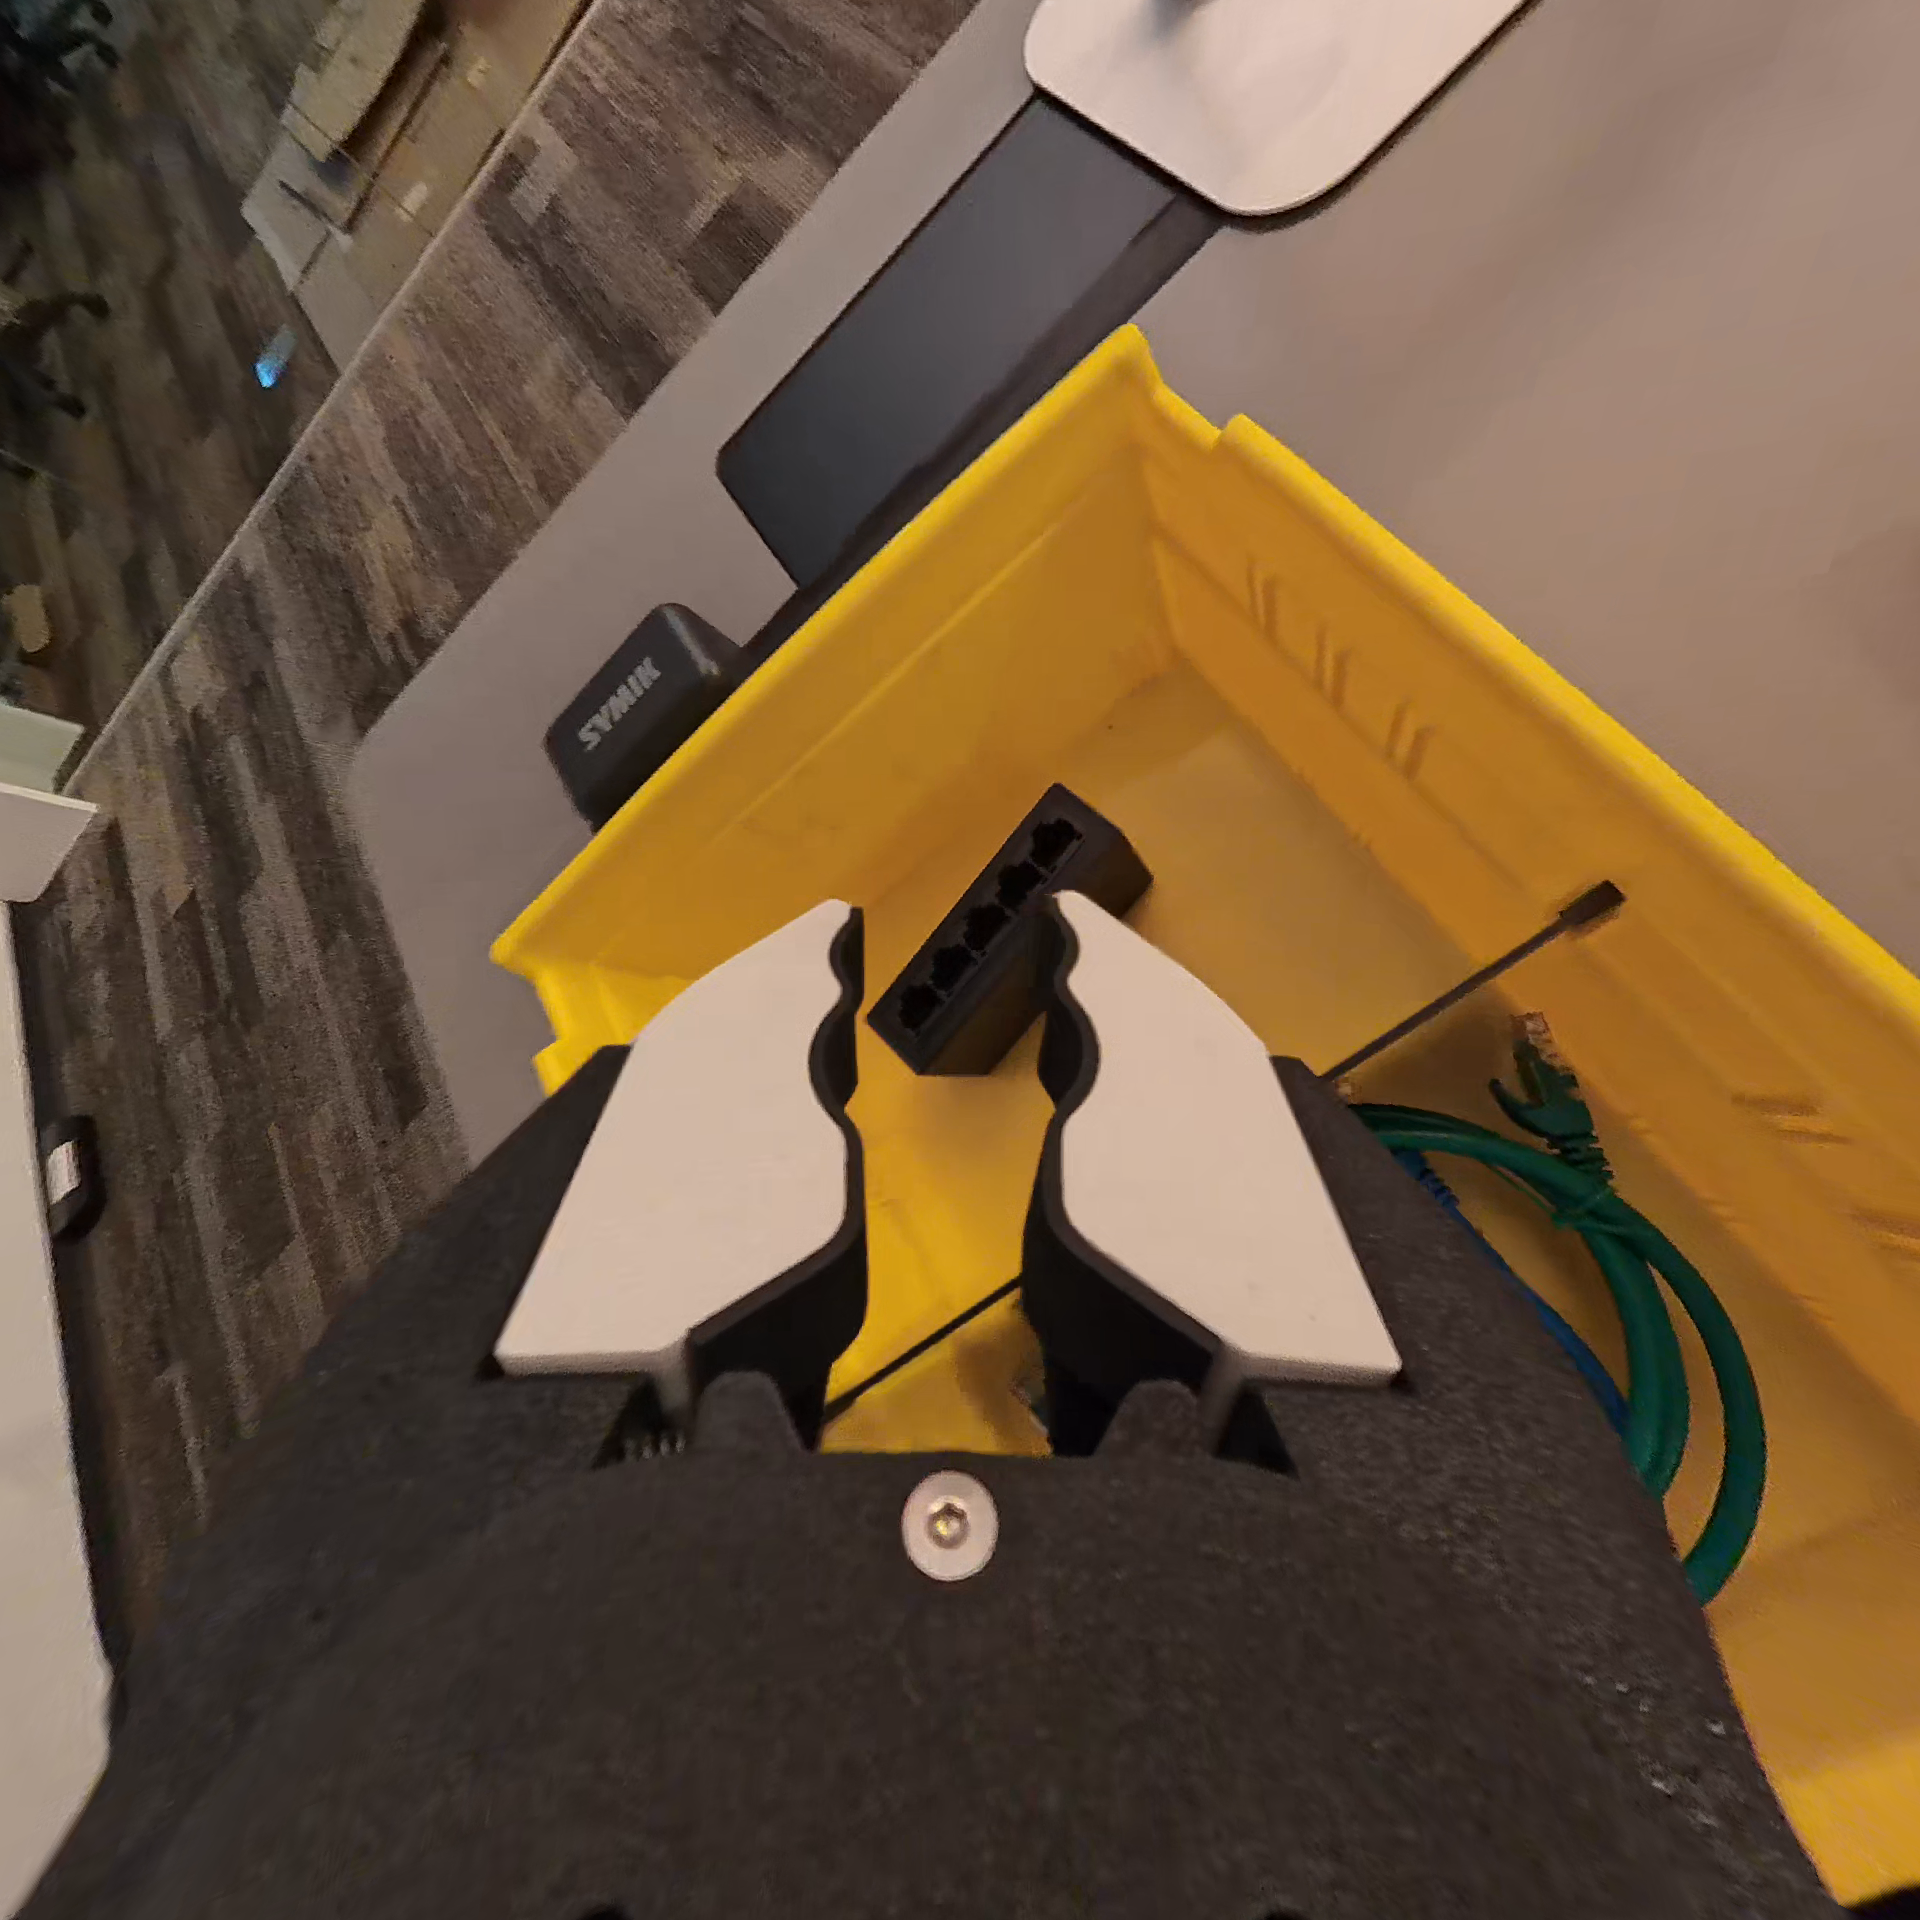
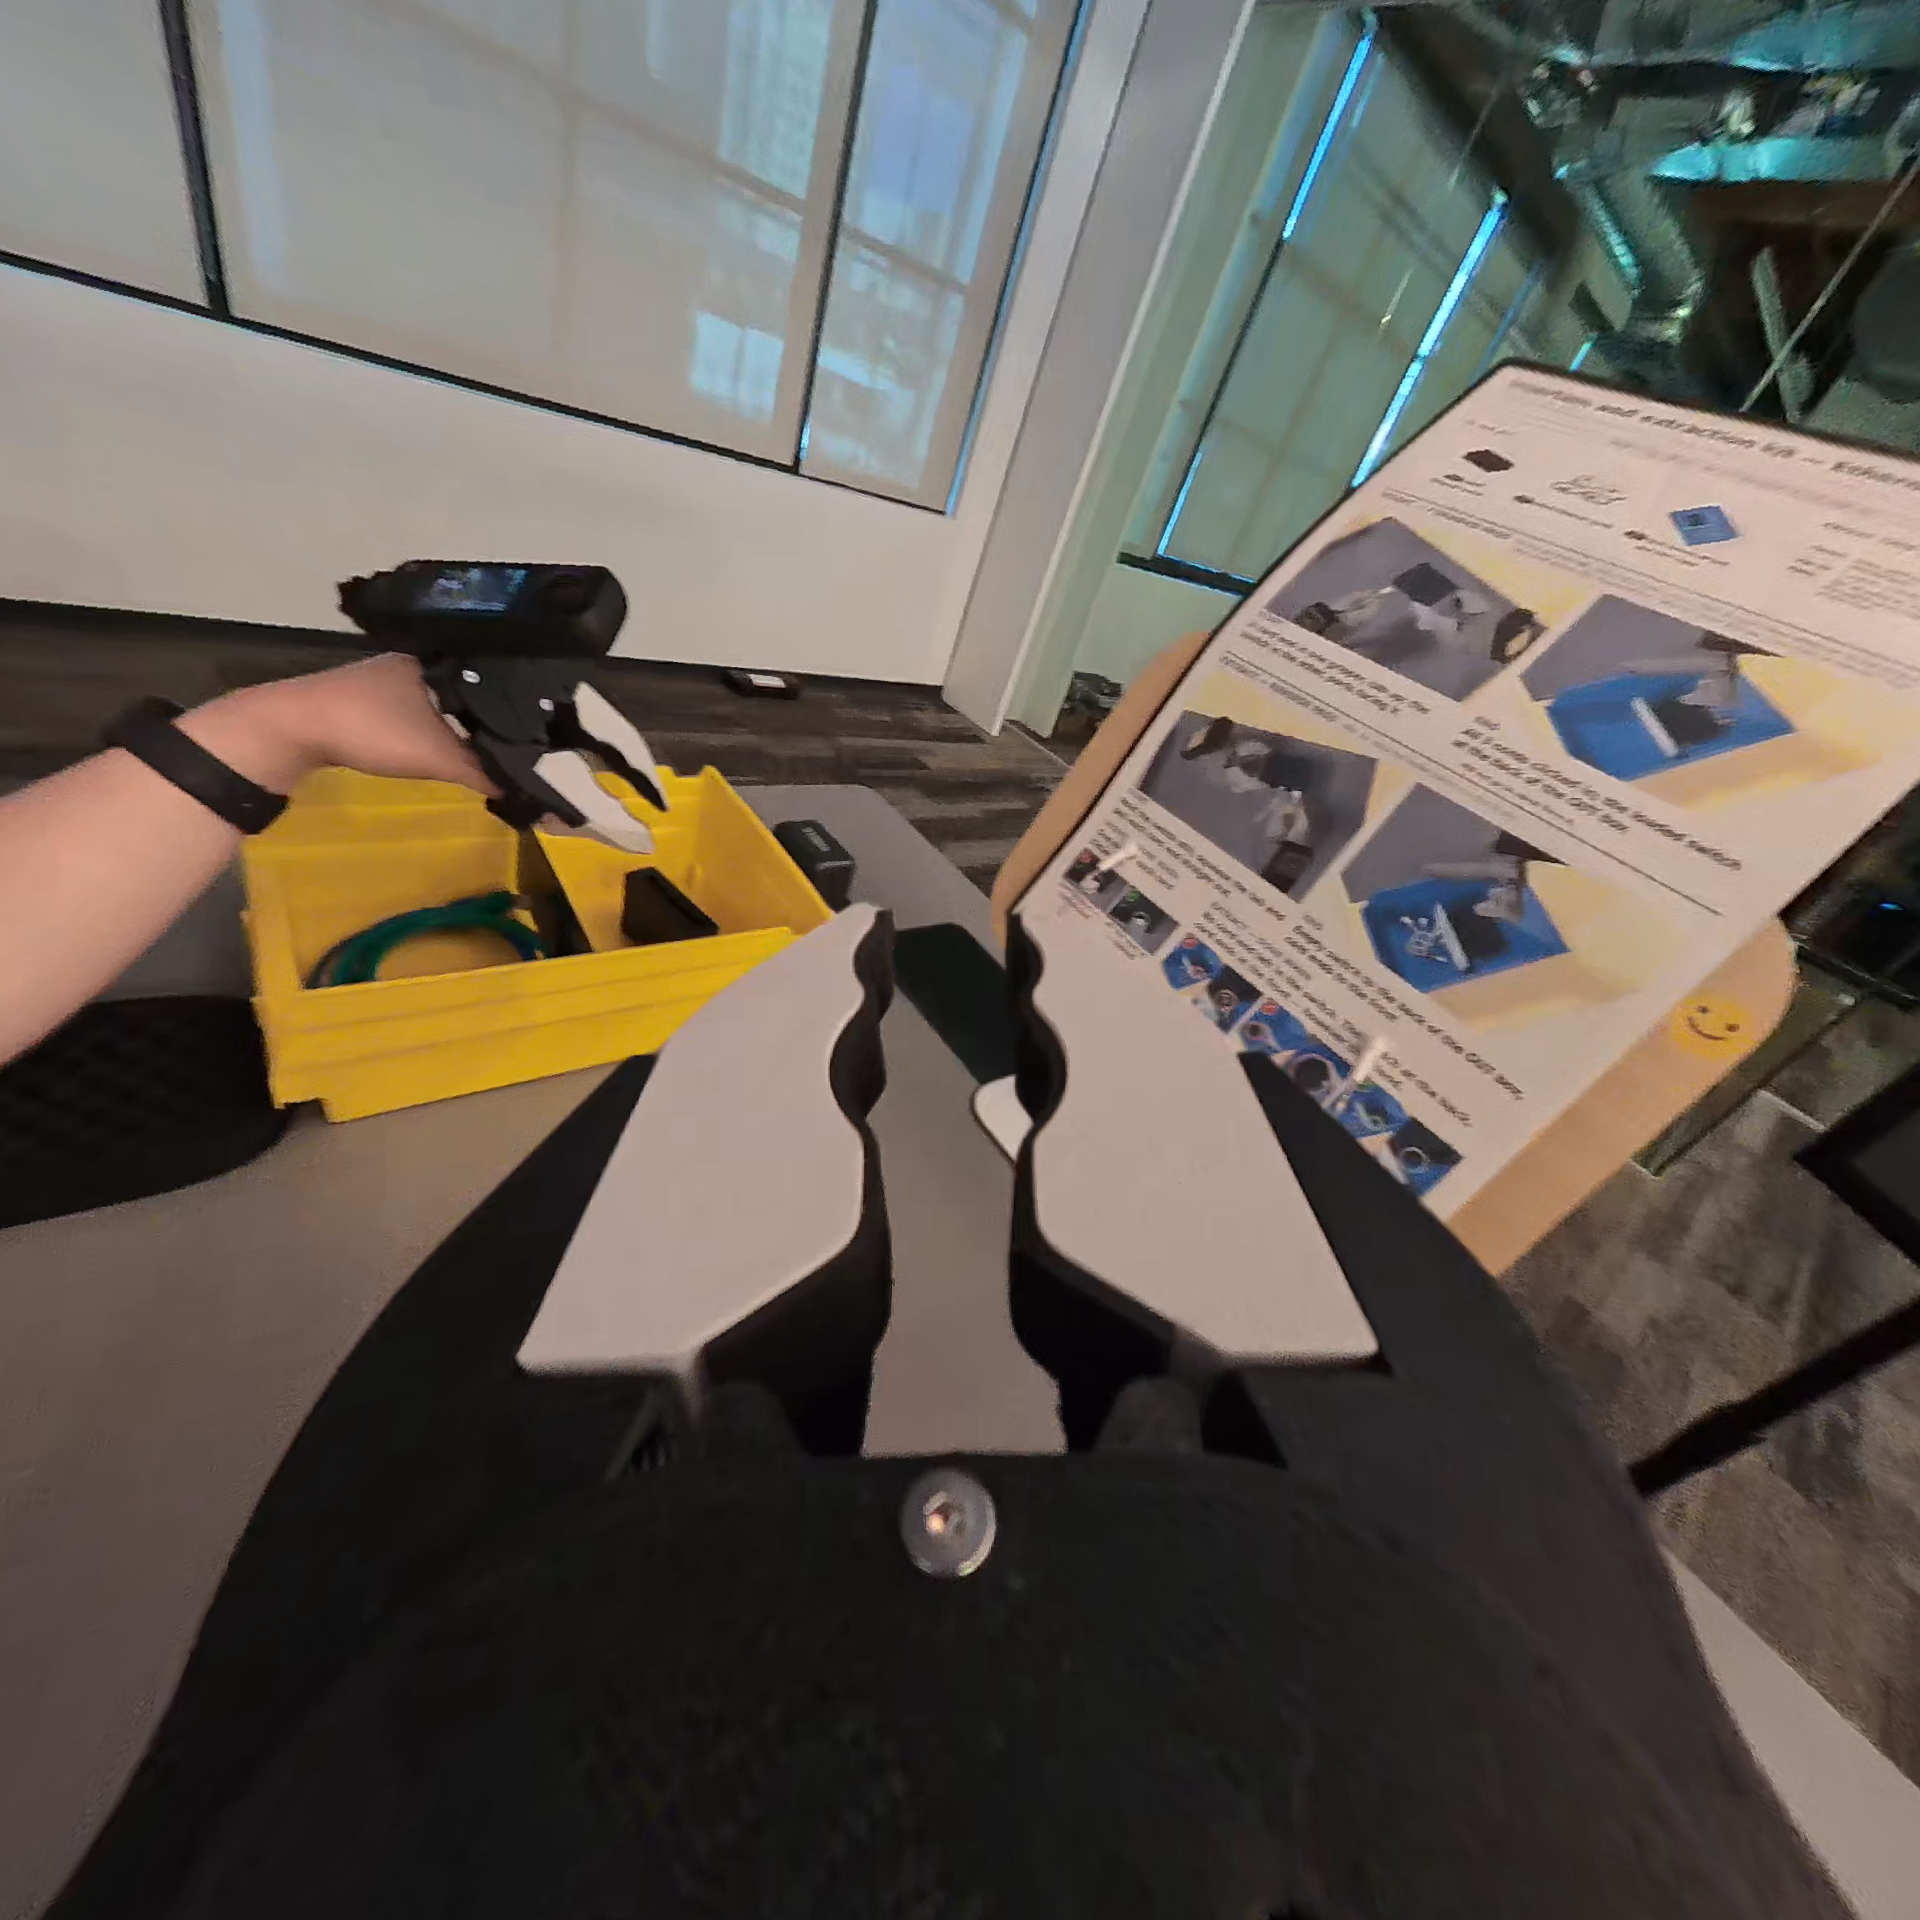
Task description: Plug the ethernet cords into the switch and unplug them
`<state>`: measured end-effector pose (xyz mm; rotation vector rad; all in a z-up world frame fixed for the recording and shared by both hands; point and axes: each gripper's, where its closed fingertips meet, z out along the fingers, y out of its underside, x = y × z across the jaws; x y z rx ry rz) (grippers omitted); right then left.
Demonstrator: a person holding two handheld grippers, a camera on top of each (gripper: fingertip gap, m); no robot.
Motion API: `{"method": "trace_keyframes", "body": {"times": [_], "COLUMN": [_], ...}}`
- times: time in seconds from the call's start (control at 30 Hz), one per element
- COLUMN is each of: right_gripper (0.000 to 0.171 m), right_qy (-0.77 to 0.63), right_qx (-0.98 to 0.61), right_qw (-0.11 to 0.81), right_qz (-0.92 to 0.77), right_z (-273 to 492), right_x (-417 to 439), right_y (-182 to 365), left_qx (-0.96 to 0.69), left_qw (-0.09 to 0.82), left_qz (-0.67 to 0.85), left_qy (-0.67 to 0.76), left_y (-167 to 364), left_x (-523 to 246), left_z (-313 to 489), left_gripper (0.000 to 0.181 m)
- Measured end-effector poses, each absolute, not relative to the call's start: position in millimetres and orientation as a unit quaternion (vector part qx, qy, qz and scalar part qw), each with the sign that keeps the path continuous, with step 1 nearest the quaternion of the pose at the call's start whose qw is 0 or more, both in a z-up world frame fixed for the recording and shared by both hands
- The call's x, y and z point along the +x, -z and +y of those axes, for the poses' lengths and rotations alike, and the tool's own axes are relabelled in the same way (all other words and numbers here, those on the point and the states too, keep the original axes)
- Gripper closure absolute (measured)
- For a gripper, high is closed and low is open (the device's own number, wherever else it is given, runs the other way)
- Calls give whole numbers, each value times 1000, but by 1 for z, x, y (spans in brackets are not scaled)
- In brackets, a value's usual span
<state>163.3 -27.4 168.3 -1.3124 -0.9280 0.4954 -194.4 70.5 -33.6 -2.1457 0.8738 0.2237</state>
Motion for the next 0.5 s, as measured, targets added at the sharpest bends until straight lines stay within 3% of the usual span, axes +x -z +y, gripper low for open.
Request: {"method": "trace_keyframes", "body": {"times": [0.17,0.33,0.5], "right_gripper": [147,146,147], "right_qy": [-221,-249,-286], "right_qx": [-601,-609,-618], "right_qw": [648,638,628], "right_qz": [-413,-401,-378], "right_z": [-14,-8,-2], "right_x": [174,188,198], "right_y": [-159,-157,-157], "left_qx": [-844,-837,-798], "left_qw": [387,246,200], "left_qz": [372,489,568], "left_qy": [-11,-9,-24], "left_y": [45,62,69], "left_x": [-179,-189,-193], "left_z": [80,85,89], "left_gripper": [150,148,149]}}
